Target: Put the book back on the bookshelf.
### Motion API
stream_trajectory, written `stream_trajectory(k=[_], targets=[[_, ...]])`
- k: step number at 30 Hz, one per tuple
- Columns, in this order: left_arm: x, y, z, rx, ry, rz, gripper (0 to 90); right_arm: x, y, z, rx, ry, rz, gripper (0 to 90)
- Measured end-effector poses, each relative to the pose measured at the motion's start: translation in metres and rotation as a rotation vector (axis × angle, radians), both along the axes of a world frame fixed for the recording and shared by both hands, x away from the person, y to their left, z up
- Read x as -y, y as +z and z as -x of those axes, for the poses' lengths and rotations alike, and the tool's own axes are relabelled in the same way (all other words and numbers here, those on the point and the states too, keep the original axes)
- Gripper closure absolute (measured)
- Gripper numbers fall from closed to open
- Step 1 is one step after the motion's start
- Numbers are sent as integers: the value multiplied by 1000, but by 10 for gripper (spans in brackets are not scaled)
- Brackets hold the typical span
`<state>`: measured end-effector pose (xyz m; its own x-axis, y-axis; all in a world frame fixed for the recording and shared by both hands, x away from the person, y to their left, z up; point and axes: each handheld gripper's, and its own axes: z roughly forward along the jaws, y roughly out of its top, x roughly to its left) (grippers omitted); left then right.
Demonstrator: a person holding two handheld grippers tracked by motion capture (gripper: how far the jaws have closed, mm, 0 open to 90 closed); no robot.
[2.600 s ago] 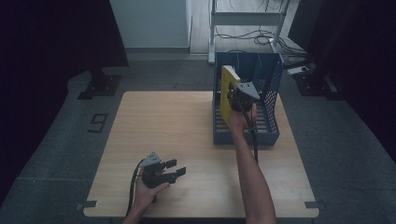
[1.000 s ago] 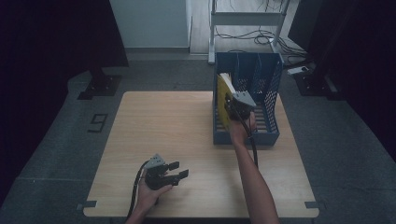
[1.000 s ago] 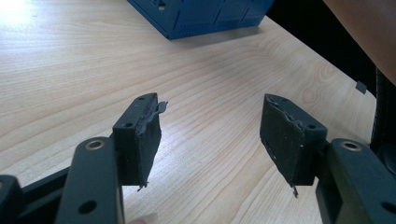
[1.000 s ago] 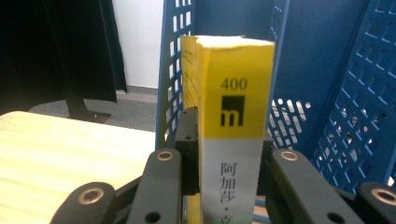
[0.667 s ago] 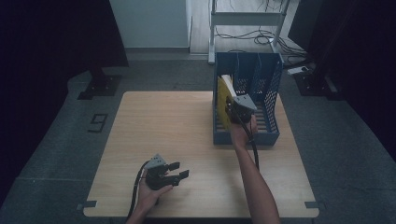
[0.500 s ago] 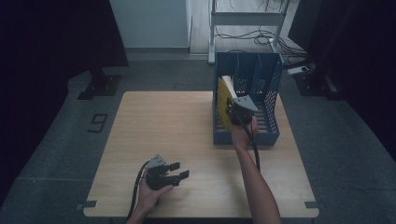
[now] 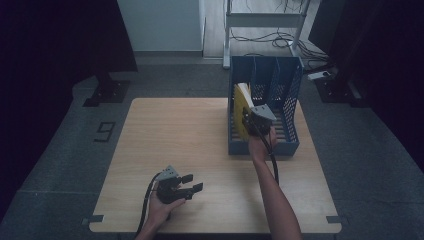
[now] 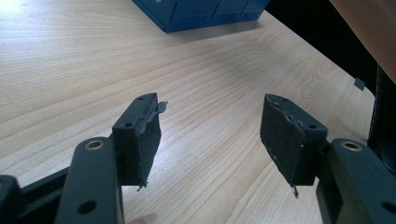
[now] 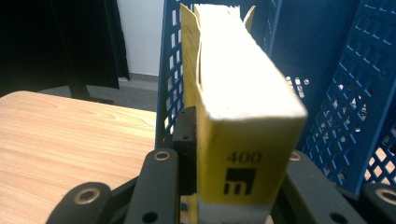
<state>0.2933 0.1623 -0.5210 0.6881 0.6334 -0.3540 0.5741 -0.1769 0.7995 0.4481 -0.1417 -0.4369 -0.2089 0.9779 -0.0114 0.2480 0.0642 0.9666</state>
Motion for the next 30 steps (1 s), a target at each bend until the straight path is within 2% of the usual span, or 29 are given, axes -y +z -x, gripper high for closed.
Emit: stream_trajectory(k=[6,8,17,24,30], targets=[[-1,0,-1,-6,-1,2,379,0,5,-5,-9,2,7,680],[-1,-1,-1,-7,-1,3,379,0,8,-6,3,1,0,676],[-2,0,-1,-11,-3,5,378,-2,16,-18,-36,17,2,644],[-2,0,-1,-13,0,8,378,-5,18,-20,-64,22,18,739],[-2,0,-1,-14,-3,7,378,-6,20,-20,-71,23,24,747]])
